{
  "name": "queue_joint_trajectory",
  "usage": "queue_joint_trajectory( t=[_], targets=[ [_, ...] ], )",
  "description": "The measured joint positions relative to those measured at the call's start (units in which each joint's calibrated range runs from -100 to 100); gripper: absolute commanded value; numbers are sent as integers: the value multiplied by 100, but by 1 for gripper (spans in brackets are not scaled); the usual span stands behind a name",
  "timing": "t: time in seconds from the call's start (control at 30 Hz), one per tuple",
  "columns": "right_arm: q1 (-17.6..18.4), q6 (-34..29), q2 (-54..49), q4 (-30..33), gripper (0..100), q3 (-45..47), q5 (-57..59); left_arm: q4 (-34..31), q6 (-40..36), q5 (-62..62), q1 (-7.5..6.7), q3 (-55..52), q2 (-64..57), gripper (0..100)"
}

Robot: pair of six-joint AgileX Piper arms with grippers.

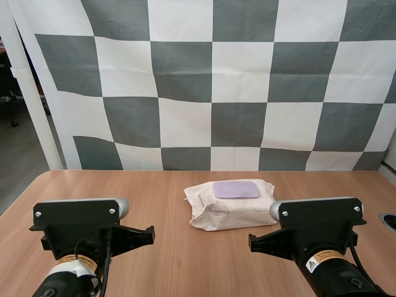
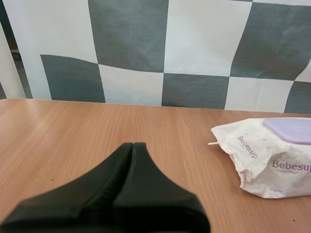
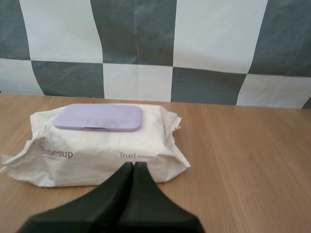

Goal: Open the wet wipes lid

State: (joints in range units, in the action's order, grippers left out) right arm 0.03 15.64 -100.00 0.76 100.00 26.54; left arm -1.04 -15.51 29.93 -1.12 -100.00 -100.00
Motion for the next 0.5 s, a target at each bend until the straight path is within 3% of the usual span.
queue_joint_trajectory(
  t=[0.17, 0.5],
  targets=[
    [0, 10, 0, 529, 0, -342, -122, -11, 412, -66, 0, 244, 0, 0],
    [0, 33, 0, 705, 0, -2286, 5, -11, 632, 443, 0, 2207, 0, 0]
  ],
)
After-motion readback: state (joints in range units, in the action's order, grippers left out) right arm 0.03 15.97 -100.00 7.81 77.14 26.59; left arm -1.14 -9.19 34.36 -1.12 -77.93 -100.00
